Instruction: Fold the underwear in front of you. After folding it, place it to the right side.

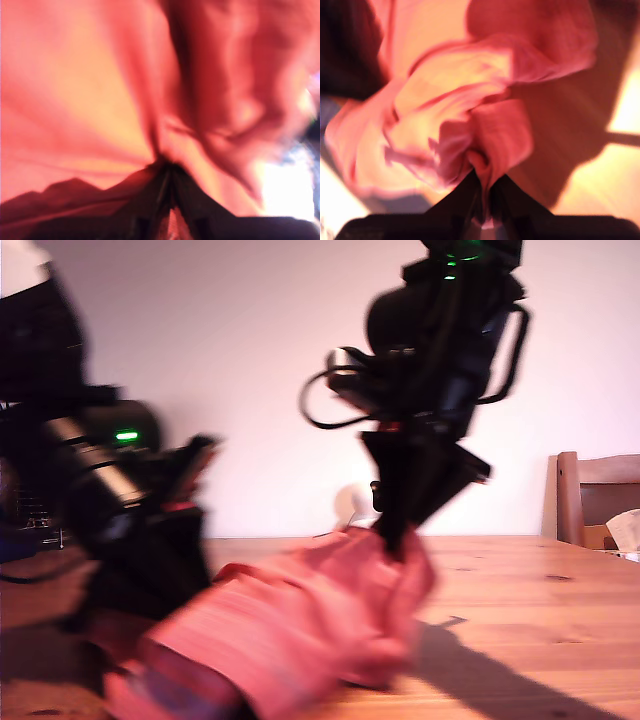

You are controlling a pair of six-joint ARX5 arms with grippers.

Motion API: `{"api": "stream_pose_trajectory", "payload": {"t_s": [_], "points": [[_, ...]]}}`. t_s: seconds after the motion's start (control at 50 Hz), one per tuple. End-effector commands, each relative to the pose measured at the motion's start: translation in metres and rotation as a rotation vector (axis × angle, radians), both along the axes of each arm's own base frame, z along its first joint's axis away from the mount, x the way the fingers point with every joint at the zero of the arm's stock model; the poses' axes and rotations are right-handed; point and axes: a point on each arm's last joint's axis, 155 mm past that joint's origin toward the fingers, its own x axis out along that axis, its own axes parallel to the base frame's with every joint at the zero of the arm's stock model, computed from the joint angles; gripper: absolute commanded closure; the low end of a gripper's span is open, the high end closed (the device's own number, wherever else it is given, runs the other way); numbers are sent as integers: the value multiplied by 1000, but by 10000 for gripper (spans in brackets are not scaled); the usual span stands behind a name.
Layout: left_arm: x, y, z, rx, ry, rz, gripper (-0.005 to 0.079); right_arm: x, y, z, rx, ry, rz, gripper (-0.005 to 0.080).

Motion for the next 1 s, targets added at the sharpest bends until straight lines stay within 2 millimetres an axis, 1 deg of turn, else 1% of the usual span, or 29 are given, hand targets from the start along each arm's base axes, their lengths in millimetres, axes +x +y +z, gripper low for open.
{"api": "stream_pose_trajectory", "payload": {"t_s": [0.0, 0.08, 0.18, 0.34, 0.38, 0.44, 0.52, 0.64, 0.76, 0.86, 0.9, 0.98], "points": [[-16, -9, -6, -1, 41, -27, 764, 9, -9, 9, 23, -26, -13, 765], [-23, -24, -4, -13, 29, -48, 764, 25, -11, 17, 64, -72, -57, 765], [-21, -35, -4, -16, 5, -38, 764, 44, -14, 21, 89, -123, -104, 765], [-13, -36, -1, -26, -2, -10, 764, 67, -14, 23, 86, -220, -117, 765], [-7, -35, 0, -33, -14, 2, 764, 73, -16, 24, 72, -250, -121, 765], [5, -32, 2, -30, -48, 31, 764, 81, -25, 21, 21, -289, -130, 762], [25, -25, 1, -6, -113, 79, 764, 92, -39, 19, -55, -338, -154, 703], [48, -14, 4, 0, -166, 139, 764, 106, -54, 21, -75, -354, -265, 567], [63, -3, 1, 21, -185, 182, 764, 101, -64, 18, -83, -283, -400, 499], [69, 2, 1, 26, -193, 198, 764, 96, -71, 15, -89, -224, -512, 448], [70, 4, 1, 27, -194, 200, 764, 91, -70, 14, -83, -191, -535, 444], [72, 7, 0, 28, -197, 207, 764, 73, -64, 12, -68, -99, -539, 444]]}}
